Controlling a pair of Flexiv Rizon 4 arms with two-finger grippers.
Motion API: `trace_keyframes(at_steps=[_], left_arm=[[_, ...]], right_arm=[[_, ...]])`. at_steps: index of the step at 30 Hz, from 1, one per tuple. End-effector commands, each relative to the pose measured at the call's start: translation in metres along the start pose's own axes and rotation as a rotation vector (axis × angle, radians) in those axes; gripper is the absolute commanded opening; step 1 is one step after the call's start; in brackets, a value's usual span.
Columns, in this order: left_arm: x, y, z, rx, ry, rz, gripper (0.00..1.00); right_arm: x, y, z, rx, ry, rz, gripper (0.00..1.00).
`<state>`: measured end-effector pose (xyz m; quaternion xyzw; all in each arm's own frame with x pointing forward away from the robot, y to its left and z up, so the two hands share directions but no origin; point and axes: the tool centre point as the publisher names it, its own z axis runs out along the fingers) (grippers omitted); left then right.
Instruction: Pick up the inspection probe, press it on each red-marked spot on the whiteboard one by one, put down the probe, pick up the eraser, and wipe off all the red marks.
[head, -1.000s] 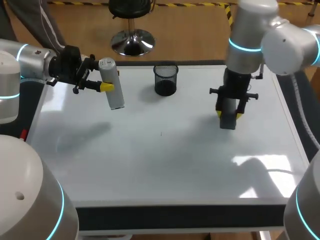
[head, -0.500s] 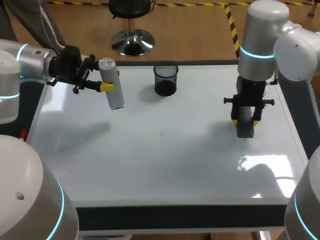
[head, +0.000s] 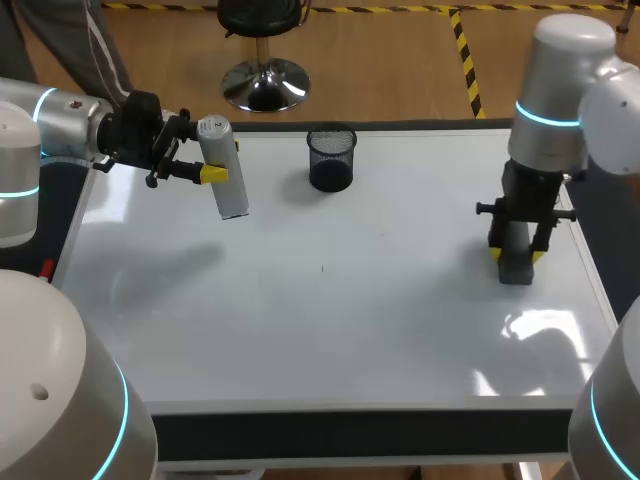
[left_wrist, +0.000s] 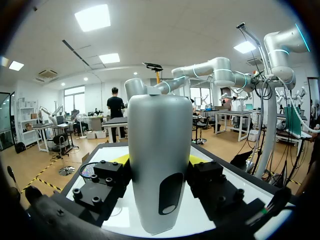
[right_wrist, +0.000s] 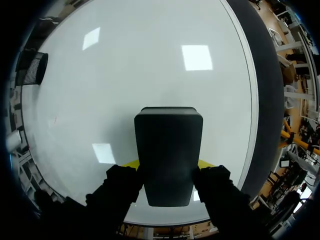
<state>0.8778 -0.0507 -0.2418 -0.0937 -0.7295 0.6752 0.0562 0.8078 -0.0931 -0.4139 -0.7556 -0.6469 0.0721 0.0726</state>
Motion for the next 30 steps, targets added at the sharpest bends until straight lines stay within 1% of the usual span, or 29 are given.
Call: trace_keyframes(at_steps=[1,8,16,17,19,20,21,22,30], left_arm=[[0.001,-0.001,0.0,0.001,-0.001,0.003,0.0],[0.001,-0.001,0.0,0.001,-0.001,0.003,0.0],[0.001,-0.001,0.0,0.001,-0.001,0.003,0.0],[0.001,-0.001,0.0,0.001,-0.001,0.003,0.0],[0.001,-0.001,0.0,0.001,-0.001,0.003,0.0],[0.001,-0.001,0.0,0.001,-0.001,0.003,0.0],[0.001,-0.001,0.0,0.001,-0.001,0.003,0.0],[0.001,-0.001,0.0,0.001,-0.001,0.003,0.0],[0.001,-0.001,0.0,0.001,-0.001,0.003,0.0]], right_arm=[[-0.008,-0.005,0.0,-0.008,0.015,-0.015,0.0],[-0.008,-0.002,0.005,0.005,0.012,-0.054,0.0],[-0.01,0.0,0.005,0.011,0.0,-0.057,0.0],[-0.011,0.0,0.005,0.011,-0.002,-0.057,0.25],[-0.011,-0.001,0.003,0.008,-0.002,-0.053,0.48],[-0.011,-0.001,0.002,0.008,-0.001,-0.053,0.73],[-0.011,-0.001,0.001,0.005,0.0,-0.051,0.89],[-0.012,-0.002,-0.001,0.004,0.001,-0.049,1.0],[-0.013,-0.007,-0.013,-0.031,0.023,-0.023,1.0]])
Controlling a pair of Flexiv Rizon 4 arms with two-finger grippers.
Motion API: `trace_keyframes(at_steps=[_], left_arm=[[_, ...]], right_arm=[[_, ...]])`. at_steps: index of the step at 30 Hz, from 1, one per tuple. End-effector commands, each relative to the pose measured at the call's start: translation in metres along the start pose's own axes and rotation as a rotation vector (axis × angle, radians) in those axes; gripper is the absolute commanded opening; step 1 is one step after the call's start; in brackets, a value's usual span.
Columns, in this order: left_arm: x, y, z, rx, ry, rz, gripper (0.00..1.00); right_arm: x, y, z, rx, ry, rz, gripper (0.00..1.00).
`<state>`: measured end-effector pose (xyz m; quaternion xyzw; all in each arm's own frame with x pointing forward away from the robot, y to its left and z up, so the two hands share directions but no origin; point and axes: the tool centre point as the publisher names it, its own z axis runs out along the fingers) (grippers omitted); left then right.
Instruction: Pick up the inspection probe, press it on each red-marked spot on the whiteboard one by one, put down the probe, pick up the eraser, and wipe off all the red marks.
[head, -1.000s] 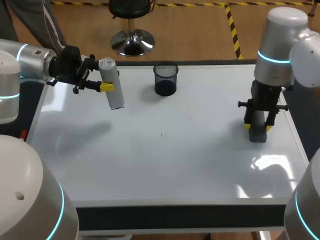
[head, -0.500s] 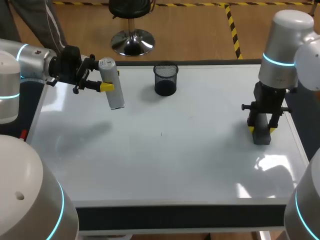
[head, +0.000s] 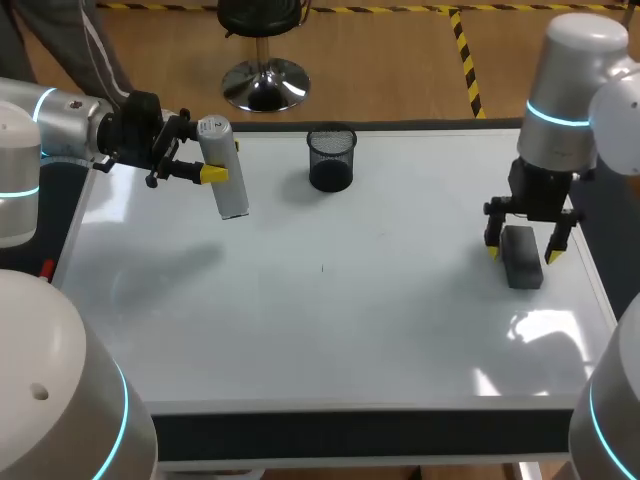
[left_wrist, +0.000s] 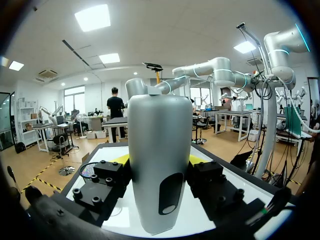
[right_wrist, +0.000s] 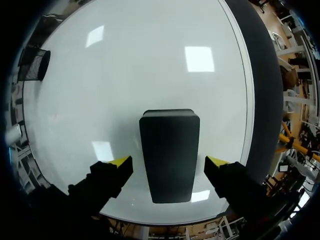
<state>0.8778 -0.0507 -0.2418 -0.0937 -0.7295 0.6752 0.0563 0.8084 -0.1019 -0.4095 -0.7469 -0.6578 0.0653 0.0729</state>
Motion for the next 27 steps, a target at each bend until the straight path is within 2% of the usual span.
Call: trace_keyframes(at_steps=[1,12,27], left_arm=[[0.001,-0.001,0.0,0.001,-0.001,0.003,0.0],[0.001,-0.001,0.0,0.001,-0.001,0.003,0.0],[0.001,-0.001,0.0,0.001,-0.001,0.003,0.0]], right_arm=[[-0.004,-0.009,-0.011,-0.033,0.014,0.015,1.0],[-0.003,-0.012,-0.038,-0.109,0.032,0.065,1.0],[0.004,-0.024,-0.071,-0.189,0.007,0.04,1.0]])
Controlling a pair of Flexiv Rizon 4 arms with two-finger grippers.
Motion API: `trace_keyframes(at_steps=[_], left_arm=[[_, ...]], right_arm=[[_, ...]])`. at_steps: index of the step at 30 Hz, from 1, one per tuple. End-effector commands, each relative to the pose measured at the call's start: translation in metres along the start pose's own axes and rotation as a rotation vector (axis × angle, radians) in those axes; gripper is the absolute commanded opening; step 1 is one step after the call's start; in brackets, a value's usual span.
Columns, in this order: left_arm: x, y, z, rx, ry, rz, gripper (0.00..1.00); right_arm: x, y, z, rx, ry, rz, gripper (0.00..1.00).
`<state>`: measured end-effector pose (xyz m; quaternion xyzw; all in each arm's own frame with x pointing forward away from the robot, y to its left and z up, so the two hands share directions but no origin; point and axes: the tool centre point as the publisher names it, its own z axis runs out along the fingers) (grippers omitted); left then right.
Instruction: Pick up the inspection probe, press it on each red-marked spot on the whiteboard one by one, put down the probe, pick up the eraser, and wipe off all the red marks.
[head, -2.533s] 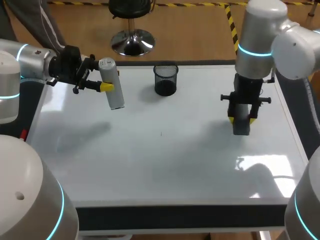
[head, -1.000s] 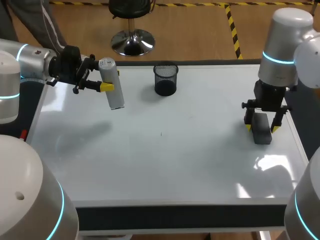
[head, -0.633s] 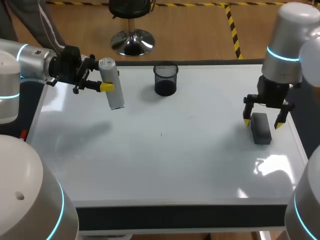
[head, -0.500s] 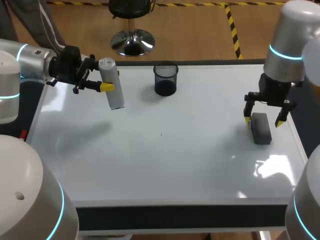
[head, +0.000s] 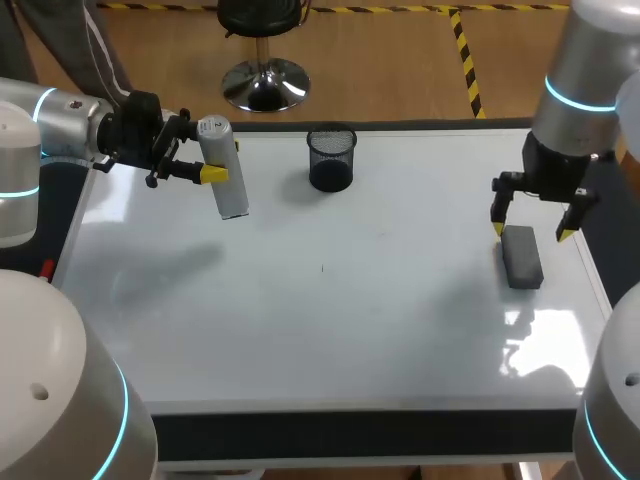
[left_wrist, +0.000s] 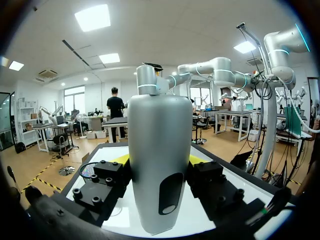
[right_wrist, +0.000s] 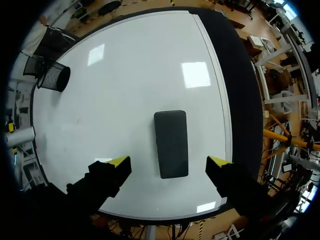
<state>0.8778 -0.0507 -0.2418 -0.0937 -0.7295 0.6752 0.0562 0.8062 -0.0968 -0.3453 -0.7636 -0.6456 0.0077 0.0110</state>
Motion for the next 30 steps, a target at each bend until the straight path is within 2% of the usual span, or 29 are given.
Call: trace_keyframes(at_steps=[1,30], left_arm=[[0.0006,-0.001,-0.0004,0.001,-0.001,0.003,0.0],[-0.0026,-0.0005,0.0012,-0.001,0.005,-0.003,0.0]], right_arm=[[-0.0011,-0.0068,-0.0096,-0.02,-0.001,0.0,1.0],[-0.0011,-0.0068,-0.0096,-0.02,-0.001,0.0,1.0]])
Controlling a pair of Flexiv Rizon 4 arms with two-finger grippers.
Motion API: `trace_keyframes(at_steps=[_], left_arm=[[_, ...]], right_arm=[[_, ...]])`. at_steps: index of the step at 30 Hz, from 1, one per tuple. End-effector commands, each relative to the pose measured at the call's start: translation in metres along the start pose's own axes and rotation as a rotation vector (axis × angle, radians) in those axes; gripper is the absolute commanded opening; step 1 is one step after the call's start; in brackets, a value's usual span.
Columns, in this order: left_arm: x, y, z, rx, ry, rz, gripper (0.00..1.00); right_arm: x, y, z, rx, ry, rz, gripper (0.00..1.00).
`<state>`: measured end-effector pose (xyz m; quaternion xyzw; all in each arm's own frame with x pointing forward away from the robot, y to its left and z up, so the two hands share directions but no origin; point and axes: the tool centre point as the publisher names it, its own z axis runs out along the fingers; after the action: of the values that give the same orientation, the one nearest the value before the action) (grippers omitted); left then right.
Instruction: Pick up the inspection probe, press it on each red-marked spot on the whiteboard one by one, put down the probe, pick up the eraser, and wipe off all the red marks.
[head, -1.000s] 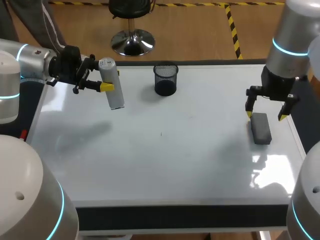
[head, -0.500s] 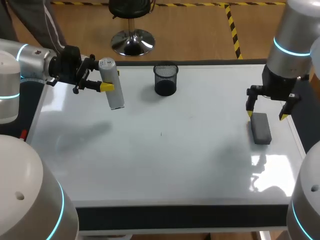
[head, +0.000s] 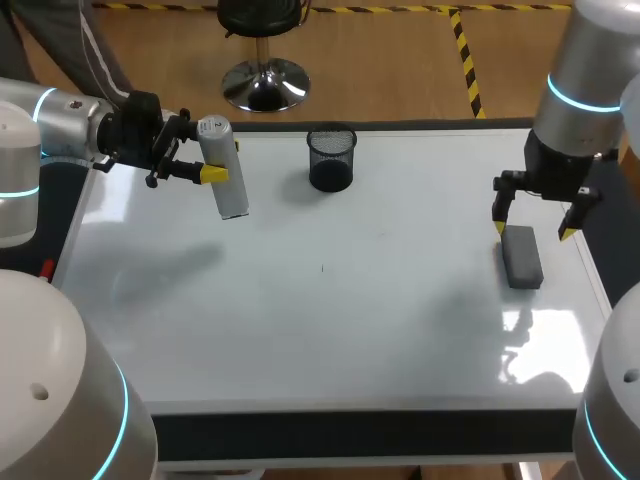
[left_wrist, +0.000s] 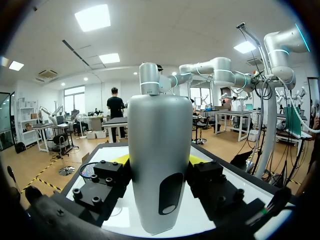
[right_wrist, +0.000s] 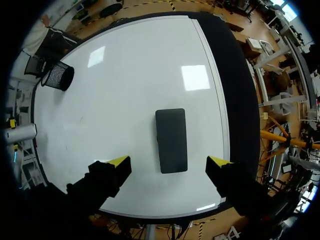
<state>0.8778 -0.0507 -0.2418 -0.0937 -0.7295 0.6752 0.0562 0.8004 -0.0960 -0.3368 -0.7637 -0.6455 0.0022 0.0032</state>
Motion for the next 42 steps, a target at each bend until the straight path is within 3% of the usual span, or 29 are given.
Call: trace_keyframes(at_steps=[1,16,42], left_arm=[[-0.004,0.0,0.002,0.001,0.008,-0.007,0.0],[-0.041,-0.01,0.022,0.036,0.116,0.014,0.0],[-0.104,-0.051,0.043,0.02,0.247,0.054,0.0]], right_arm=[[-0.001,-0.001,-0.001,-0.001,0.001,-0.001,1.0],[-0.001,-0.001,-0.001,-0.001,0.001,-0.001,1.0],[-0.001,-0.001,-0.001,-0.001,0.001,-0.001,1.0]])
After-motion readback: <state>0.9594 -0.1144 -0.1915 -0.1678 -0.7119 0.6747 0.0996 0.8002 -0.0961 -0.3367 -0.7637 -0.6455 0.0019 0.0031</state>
